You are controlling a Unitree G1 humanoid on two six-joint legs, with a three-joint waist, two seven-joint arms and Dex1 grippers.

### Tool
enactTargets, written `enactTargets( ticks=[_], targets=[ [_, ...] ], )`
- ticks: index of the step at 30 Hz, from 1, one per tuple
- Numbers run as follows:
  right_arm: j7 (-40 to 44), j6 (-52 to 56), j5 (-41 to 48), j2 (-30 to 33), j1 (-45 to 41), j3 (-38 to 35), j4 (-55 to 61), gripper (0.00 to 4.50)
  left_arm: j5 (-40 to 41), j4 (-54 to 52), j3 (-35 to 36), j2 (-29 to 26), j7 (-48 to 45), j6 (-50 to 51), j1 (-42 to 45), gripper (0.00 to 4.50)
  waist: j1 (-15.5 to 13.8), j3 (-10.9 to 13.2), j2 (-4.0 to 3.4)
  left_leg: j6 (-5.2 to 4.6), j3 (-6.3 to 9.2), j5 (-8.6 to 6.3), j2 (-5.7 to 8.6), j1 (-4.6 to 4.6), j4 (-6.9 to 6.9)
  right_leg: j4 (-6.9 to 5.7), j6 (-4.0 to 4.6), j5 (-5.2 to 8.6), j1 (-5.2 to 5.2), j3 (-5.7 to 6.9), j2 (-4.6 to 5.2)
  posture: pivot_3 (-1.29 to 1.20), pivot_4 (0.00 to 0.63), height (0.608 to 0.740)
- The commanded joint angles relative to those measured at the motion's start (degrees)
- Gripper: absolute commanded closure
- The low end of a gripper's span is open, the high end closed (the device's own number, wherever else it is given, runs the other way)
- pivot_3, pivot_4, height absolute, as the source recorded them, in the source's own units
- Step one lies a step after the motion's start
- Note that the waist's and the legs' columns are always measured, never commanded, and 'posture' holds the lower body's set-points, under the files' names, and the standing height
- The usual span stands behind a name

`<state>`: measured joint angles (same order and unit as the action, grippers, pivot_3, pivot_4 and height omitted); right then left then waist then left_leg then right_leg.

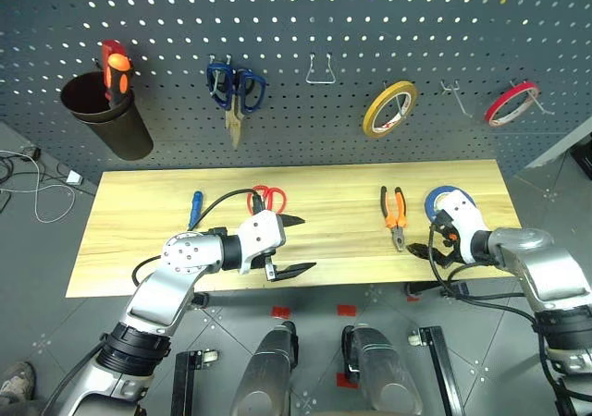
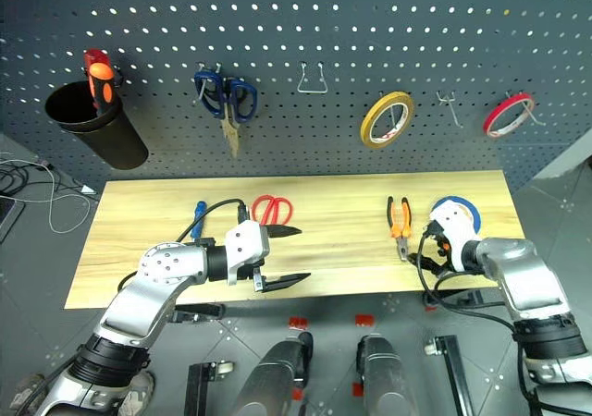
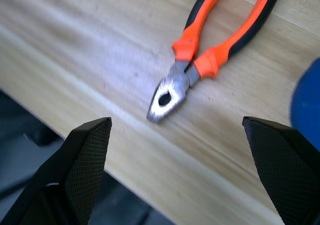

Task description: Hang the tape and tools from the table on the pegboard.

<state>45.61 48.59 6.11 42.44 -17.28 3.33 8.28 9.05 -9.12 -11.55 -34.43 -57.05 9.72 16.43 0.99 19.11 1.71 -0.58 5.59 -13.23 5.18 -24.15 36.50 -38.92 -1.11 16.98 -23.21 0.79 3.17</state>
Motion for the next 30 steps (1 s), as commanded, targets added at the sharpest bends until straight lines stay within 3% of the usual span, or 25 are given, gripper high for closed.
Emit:
enactTargets(
  ticks=[1, 7, 21, 27, 30],
  targets=[
    [-4.5, -4.3, -2.6, -1.1, -1.0, 0.1, -2.3, 0.02, 0.9, -1.4, 0.6, -0.3, -0.4, -0.9, -0.5, 0.0, 0.1, 0.0, 0.01, 0.0, 0.0, 0.0, -0.01, 0.0, 0.01, -0.01, -0.01, 0.0, 0.0, 0.0, 0.0, 0.03, 0.365, 0.74],
    [-4.2, -7.6, -3.1, -1.8, -7.0, 0.9, -12.5, 0.02, 0.7, -1.1, 0.6, -0.4, -0.5, -1.1, -0.2, 0.0, 0.2, 0.0, 0.02, 0.22, -0.03, 0.13, -0.01, 0.0, 0.02, -0.04, -0.01, -0.01, -0.01, 0.0, -0.01, 0.03, 0.365, 0.74],
    [-3.0, -24.7, -10.4, -5.7, -27.9, 7.2, -58.2, 0.02, 0.2, -0.9, -1.4, 2.1, 0.0, -0.3, 2.7, 0.0, 0.7, 0.6, 0.09, 0.2, -0.06, 0.12, 0.0, -0.16, 0.24, -0.04, 0.0, -0.02, -0.01, 0.04, -0.01, 0.03, 0.388, 0.74],
    [-1.5, -30.7, -14.4, -7.9, -32.6, 9.3, -72.2, 0.02, -0.4, -0.6, -2.3, 3.1, 0.4, -0.9, 3.4, 0.0, 0.7, 1.0, 0.22, 0.2, -0.08, 0.12, -0.01, -0.18, 0.31, -0.05, 0.0, -0.02, -0.01, 0.04, -0.02, 0.04, 0.391, 0.74],
    [-1.2, -32.8, -16.3, -8.7, -33.2, 10.5, -75.1, 0.59, -1.0, -0.4, -2.6, 3.3, 0.5, -1.5, 3.2, 0.0, 0.7, 1.0, 0.27, 0.2, -0.06, 0.12, -0.01, -0.18, 0.38, -0.06, -0.02, -0.03, 0.02, 0.05, -0.02, 0.04, 0.391, 0.74]
  ],
)
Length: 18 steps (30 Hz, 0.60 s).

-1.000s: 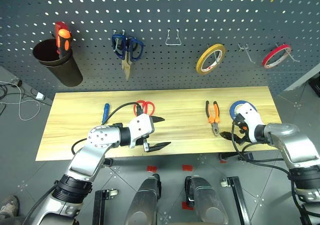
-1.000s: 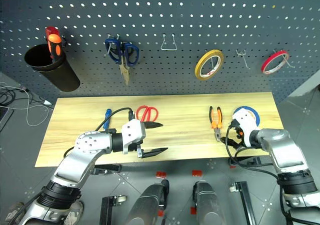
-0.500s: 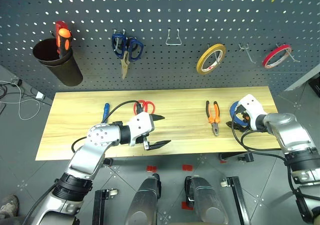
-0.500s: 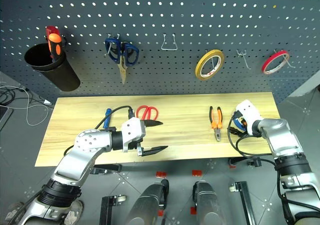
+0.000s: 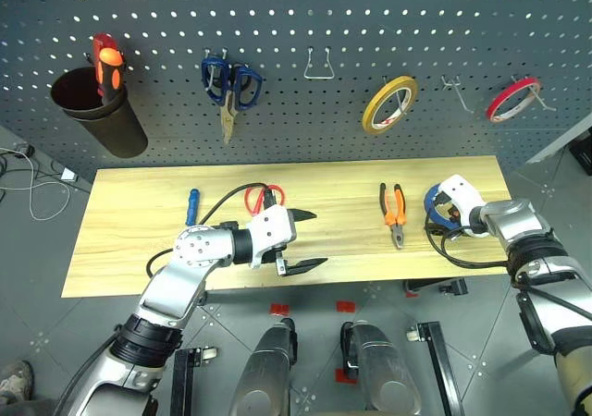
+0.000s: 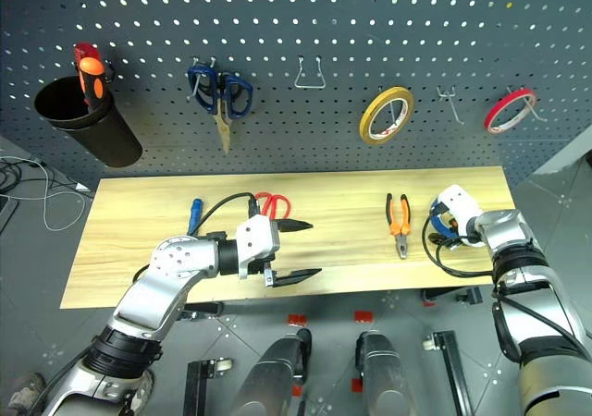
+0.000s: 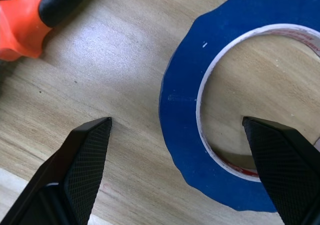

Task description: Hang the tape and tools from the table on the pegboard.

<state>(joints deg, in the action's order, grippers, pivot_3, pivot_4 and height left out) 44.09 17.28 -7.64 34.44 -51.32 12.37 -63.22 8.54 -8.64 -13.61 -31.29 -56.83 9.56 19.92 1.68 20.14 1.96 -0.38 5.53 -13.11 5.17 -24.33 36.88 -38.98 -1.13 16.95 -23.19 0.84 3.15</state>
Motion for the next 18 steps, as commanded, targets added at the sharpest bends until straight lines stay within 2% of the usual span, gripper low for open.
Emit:
enactTargets(
  ticks=[1, 5, 10, 14, 18],
  targets=[
    [0.5, -1.7, -3.0, -0.8, 0.8, 1.7, -4.3, 0.9, -0.6, -0.8, -0.6, 0.2, 0.3, -1.4, -0.3, 0.0, 0.0, 0.0, 0.02, 0.0, 0.01, 0.0, 0.0, 0.0, 0.02, 0.0, -0.02, -0.01, 0.01, 0.0, 0.0, 0.04, 0.39, 0.74],
    [-0.9, -4.1, -5.4, -0.9, 2.0, 3.1, -5.1, 2.16, -1.2, -0.4, -0.7, 0.4, 0.7, -2.1, -0.7, 0.0, -0.1, 0.0, 0.04, -0.01, 0.02, 0.0, 0.0, 0.02, 0.11, -0.01, -0.14, -0.15, 0.06, -0.01, 0.0, 0.04, 0.385, 0.74],
    [-1.8, -4.1, -6.3, -0.9, 7.1, 3.3, -0.6, 3.8, -1.1, 0.2, 0.7, 0.1, 2.4, -3.0, -2.9, 0.0, -0.2, -0.1, 0.25, -0.01, 0.09, 0.0, 0.01, 0.25, 0.11, 0.02, -0.17, -0.23, 0.29, 0.0, 0.0, 0.01, 0.369, 0.74],
    [-5.5, -4.0, -5.3, 1.8, 12.3, 0.0, 10.0, 3.83, -0.2, -0.4, 2.7, -0.6, 3.4, -3.2, -5.2, 0.0, -0.7, -0.2, 0.26, -0.17, 0.28, -0.1, 0.05, 0.54, 0.11, 0.17, -0.19, -0.24, 0.69, 0.11, 0.0, 0.0, 0.354, 0.74],
    [-9.9, -0.7, -6.3, 6.3, 24.6, -4.4, 35.5, 3.83, 1.1, -1.0, 5.1, 0.4, 5.6, -2.9, -6.4, 0.0, -1.8, -0.1, 0.14, 0.0, 0.33, 0.0, 0.09, 0.35, 0.07, 0.15, -0.2, -0.24, 0.49, 0.13, 0.01, -0.01, 0.343, 0.74]
  ],
)
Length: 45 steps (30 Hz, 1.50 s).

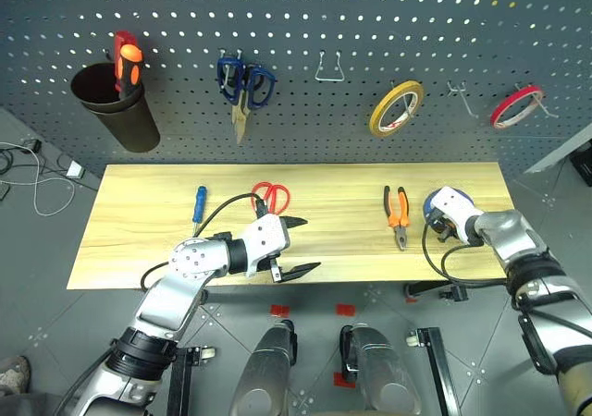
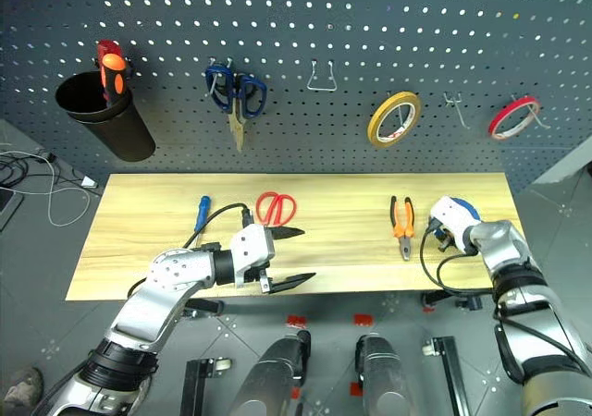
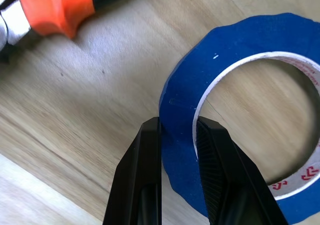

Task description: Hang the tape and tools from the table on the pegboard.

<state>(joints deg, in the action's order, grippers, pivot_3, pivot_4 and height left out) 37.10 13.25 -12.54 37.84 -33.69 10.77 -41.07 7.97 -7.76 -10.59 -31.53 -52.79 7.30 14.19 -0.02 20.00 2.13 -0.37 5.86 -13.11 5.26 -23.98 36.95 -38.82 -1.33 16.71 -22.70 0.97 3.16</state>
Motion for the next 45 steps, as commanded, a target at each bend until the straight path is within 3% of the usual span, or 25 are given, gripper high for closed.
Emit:
enactTargets(
  ticks=[1, 4, 7, 11, 14, 17, 27, 32, 38, 45],
  targets=[
    [-3.7, 5.1, -1.5, 3.5, 10.2, -4.2, 20.3, 3.83, 2.0, -2.0, 2.6, 1.1, 2.0, -0.4, -0.8, 0.0, -0.2, 0.0, -0.09, 0.01, 0.0, 0.0, 0.01, -0.06, 0.0, 0.0, 0.0, 0.0, -0.07, 0.0, 0.0, -0.01, 0.341, 0.74],
    [-6.8, 12.4, -2.5, 2.4, 19.0, -8.3, 42.2, 3.83, 2.8, -2.2, 3.3, 1.8, 2.6, -0.6, -0.4, 0.0, 0.3, 0.0, -0.19, 0.08, -0.07, 0.05, 0.0, -0.64, 0.06, -0.13, -0.01, 0.0, -0.72, -0.02, 0.0, -0.03, 0.336, 0.74],
    [-10.0, 18.1, -6.2, -0.3, 25.2, -9.2, 58.9, 3.83, 3.1, -2.0, 4.0, 2.4, 3.0, -0.7, 0.7, 0.0, 1.2, 0.0, -0.3, 0.11, -0.15, 0.07, -0.08, -0.66, 0.03, -0.17, -0.02, -0.01, -0.8, -0.09, -0.06, -0.04, 0.331, 0.74],
    [-16.4, 19.0, -16.0, -5.0, 31.0, -3.6, 76.2, 3.83, 4.2, -0.5, 5.1, 3.8, 4.0, -0.9, 3.2, 0.0, 1.5, -0.1, -0.33, 0.18, -0.05, 0.11, -0.08, -0.65, 0.02, -0.21, -0.02, 0.0, -0.8, 0.01, -0.08, -0.07, 0.316, 0.74],
    [-19.8, 15.3, -23.1, -6.8, 31.4, 0.6, 82.4, 3.83, 5.7, 0.2, 5.4, 5.1, 4.0, -0.6, 5.1, 0.0, 1.7, -0.1, -0.36, 0.2, -0.05, 0.12, -0.02, -0.65, 0.04, -0.21, -0.04, -0.01, -0.81, -0.02, -0.06, -0.08, 0.309, 0.74],
    [-21.0, 12.7, -24.9, -7.6, 28.9, 0.3, 82.3, 3.83, 6.8, 1.3, 5.5, 6.4, 4.1, 0.1, 7.1, 0.0, 1.8, -0.1, -0.33, 0.22, -0.05, 0.14, 0.02, -0.65, 0.07, -0.19, -0.1, -0.05, -0.81, -0.05, -0.05, -0.1, 0.3, 0.74],
    [-20.6, 3.7, -14.1, -3.5, 15.9, -12.4, 61.3, 3.83, 7.0, 2.8, 2.8, 8.8, 2.3, 0.1, 12.3, 0.0, 1.9, -0.2, -0.33, 0.25, -0.09, 0.25, 0.01, -0.64, 0.08, -0.19, -0.05, -0.13, -0.79, 0.0, -0.05, -0.08, 0.282, 0.74],
    [-17.4, 0.4, -4.3, -6.0, 11.4, -14.6, 52.6, 3.83, 6.3, 4.9, 2.5, 9.8, 2.4, -0.9, 14.3, 0.0, 2.2, -0.2, -0.34, 0.22, -0.18, 0.26, -0.02, -0.63, 0.09, -0.23, -0.04, -0.13, -0.8, -0.03, -0.06, -0.08, 0.278, 0.74],
    [-16.0, -0.1, 2.3, -9.0, 9.9, -14.8, 50.5, 3.83, 6.1, 6.1, 2.6, 9.6, 2.1, -1.9, 14.2, 0.0, 2.7, -0.2, -0.35, 0.19, -0.23, 0.28, -0.03, -0.62, 0.1, -0.29, -0.04, -0.13, -0.81, -0.05, -0.06, -0.08, 0.276, 0.74],
    [-16.4, 3.5, 5.3, -11.6, 13.4, -14.3, 54.1, 1.59, 4.2, 8.2, 3.3, 6.5, 1.5, -3.8, 11.7, 0.0, 2.7, -0.4, -0.41, 0.18, -0.23, 0.29, -0.02, -0.62, 0.14, -0.33, -0.03, -0.14, -0.82, -0.07, -0.06, -0.07, 0.274, 0.74]
  ],
)
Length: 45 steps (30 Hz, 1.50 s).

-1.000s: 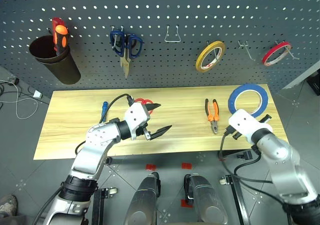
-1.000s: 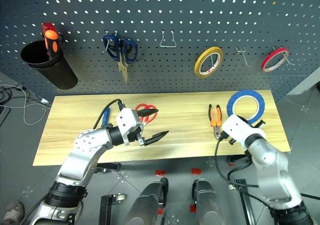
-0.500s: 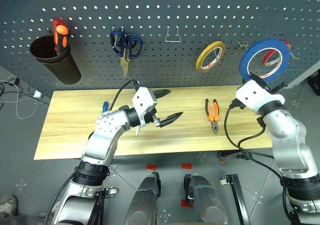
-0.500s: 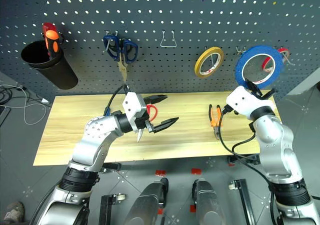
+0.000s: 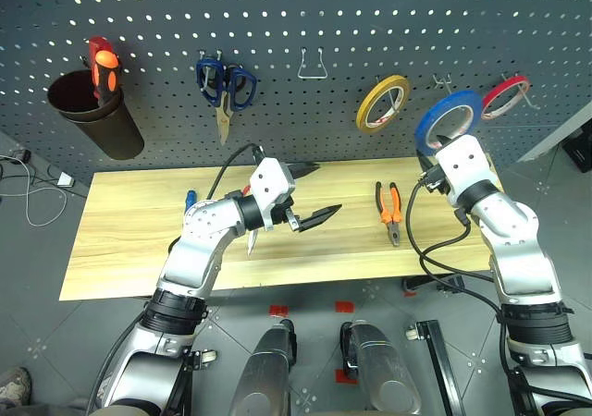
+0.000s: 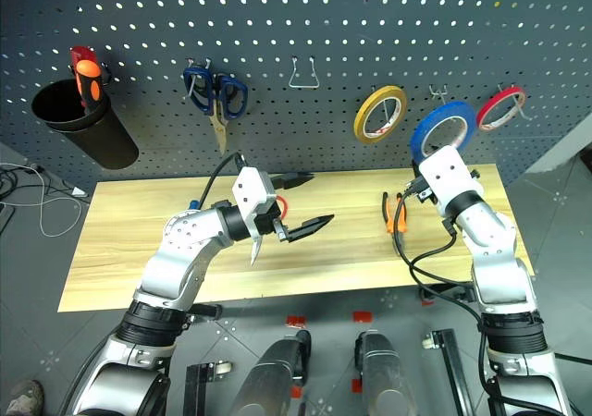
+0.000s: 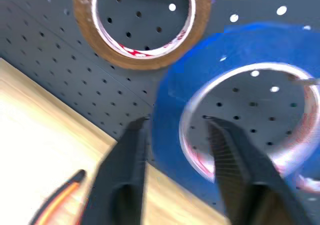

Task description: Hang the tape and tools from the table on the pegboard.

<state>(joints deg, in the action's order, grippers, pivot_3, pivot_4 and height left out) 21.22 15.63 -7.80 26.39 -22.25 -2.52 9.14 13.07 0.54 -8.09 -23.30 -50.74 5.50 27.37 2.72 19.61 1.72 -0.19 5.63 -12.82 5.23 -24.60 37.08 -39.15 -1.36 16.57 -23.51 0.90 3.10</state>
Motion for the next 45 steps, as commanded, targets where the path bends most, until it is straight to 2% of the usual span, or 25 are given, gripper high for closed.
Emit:
enactTargets(
  ticks=[1, 5, 8, 10, 12, 16, 22, 27, 33, 38, 41, 44, 45],
  targets=[
    [-0.7, 4.0, 0.8, -1.0, 3.5, -0.7, 5.7, 1.26, -1.7, 0.2, 1.0, -3.3, -1.2, -3.0, -2.9, 0.0, 0.0, -0.1, -0.03, 0.0, 0.02, 0.0, 0.0, 0.0, 0.0, 0.0, 0.0, 0.0, 0.0, 0.0, 0.0, -0.08, 0.272, 0.74],
    [-0.6, 14.7, 1.9, -4.6, 8.4, 1.6, 12.5, 0.02, -4.2, 2.0, 1.5, -9.1, -3.0, -7.1, -7.1, 0.0, 0.5, -0.6, -0.14, 0.0, 0.0, 0.0, -0.04, 0.02, -0.07, -0.02, 0.0, 0.0, -0.07, -0.07, -0.03, -0.08, 0.276, 0.74],
    [-2.2, 26.6, 3.3, -9.7, 10.4, 3.8, 16.0, 0.02, -7.3, 6.5, 2.1, -14.8, -4.8, -12.9, -10.1, 0.0, 0.6, -0.7, -0.09, 0.03, 0.0, 0.02, -0.03, 0.04, -0.03, -0.19, 0.02, -0.01, -0.11, -0.12, -0.03, -0.07, 0.278, 0.74],
    [-6.4, 36.2, 4.0, -16.1, 8.1, 2.8, 13.7, 0.02, -8.3, 9.3, 2.7, -17.2, -5.2, -15.5, -10.3, 0.0, 0.6, -0.8, -0.12, 0.07, 0.0, 0.04, -0.02, 0.13, -0.06, -0.33, 0.1, -0.05, -0.13, -0.18, -0.02, -0.06, 0.289, 0.74],
    [-10.7, 41.0, 3.2, -20.4, 4.7, 1.4, 10.0, 0.02, -8.5, 10.6, 2.7, -18.0, -5.6, -16.8, -9.8, 0.0, 0.5, -0.8, -0.13, 0.14, 0.06, 0.13, -0.01, 0.17, -0.09, -0.48, 0.22, -0.12, -0.18, -0.17, -0.02, -0.06, 0.297, 0.74],
    [-16.3, 46.1, 1.5, -23.0, -2.4, 0.0, 1.2, 0.02, -8.0, 10.9, 2.5, -17.6, -5.8, -16.7, -8.3, 0.0, -0.2, -0.8, -0.13, -0.08, 0.06, 0.34, 0.05, 0.17, -0.09, -0.61, 0.37, -0.4, -0.3, -0.17, 0.01, -0.05, 0.316, 0.74],
    [-20.2, 39.0, 3.5, -23.3, -12.0, -3.5, -14.8, 0.02, -7.7, 8.6, 0.9, -15.7, -6.9, -15.3, -6.9, 0.0, 0.1, -0.8, -0.12, -0.07, -0.05, 0.44, 0.03, 0.1, -0.15, -0.8, 0.37, -0.45, -0.5, -0.21, 0.01, -0.04, 0.359, 0.74],
    [-19.6, 33.6, 6.1, -22.5, -17.9, -5.9, -27.7, 0.02, -7.6, 7.0, 0.2, -14.3, -7.3, -13.7, -6.9, 0.0, 0.9, -0.7, -0.09, 0.01, -0.17, 0.49, -0.04, 0.03, -0.19, -0.8, 0.38, -0.44, -0.57, -0.27, -0.01, -0.03, 0.387, 0.74],
    [-19.0, 28.7, 7.6, -20.8, -22.7, -6.6, -40.6, 0.02, -7.8, 6.4, -0.1, -13.6, -7.6, -12.9, -6.9, 0.0, 1.1, -0.6, -0.14, -0.12, -0.22, 0.42, -0.09, 0.03, -0.21, -0.8, 0.39, -0.43, -0.58, -0.29, -0.04, -0.02, 0.399, 0.74],
    [-17.1, 23.9, 6.7, -19.1, -25.8, -4.1, -50.0, 0.02, -7.9, 6.5, 0.0, -13.2, -7.5, -12.7, -6.7, 0.0, 1.0, -0.5, -0.13, -0.15, -0.24, 0.41, -0.09, 0.01, -0.2, -0.79, 0.39, -0.43, -0.57, -0.29, -0.03, -0.01, 0.397, 0.74],
    [-16.9, 22.0, 6.2, -18.7, -27.3, -3.1, -54.6, 0.62, -7.8, 7.0, 0.1, -12.9, -7.2, -12.7, -6.6, 0.0, 1.2, -0.5, -0.13, -0.15, -0.25, 0.41, -0.1, 0.01, -0.21, -0.79, 0.39, -0.43, -0.58, -0.29, -0.03, -0.02, 0.393, 0.74],
    [-16.5, 21.0, 6.3, -18.3, -28.2, -2.4, -57.3, 1.58, -7.5, 7.3, 0.7, -12.5, -6.7, -12.5, -7.0, 0.0, 1.2, -0.5, -0.13, -0.15, -0.25, 0.41, -0.11, 0.01, -0.21, -0.79, 0.39, -0.43, -0.57, -0.28, -0.03, -0.02, 0.386, 0.74],
    [-16.4, 20.5, 6.2, -18.2, -28.3, -2.1, -57.9, 1.74, -7.4, 7.5, 0.9, -12.3, -6.4, -12.5, -7.3, 0.0, 1.1, -0.5, -0.13, -0.15, -0.26, 0.41, -0.11, 0.01, -0.2, -0.79, 0.39, -0.43, -0.56, -0.29, -0.03, -0.02, 0.379, 0.74]
  ],
)
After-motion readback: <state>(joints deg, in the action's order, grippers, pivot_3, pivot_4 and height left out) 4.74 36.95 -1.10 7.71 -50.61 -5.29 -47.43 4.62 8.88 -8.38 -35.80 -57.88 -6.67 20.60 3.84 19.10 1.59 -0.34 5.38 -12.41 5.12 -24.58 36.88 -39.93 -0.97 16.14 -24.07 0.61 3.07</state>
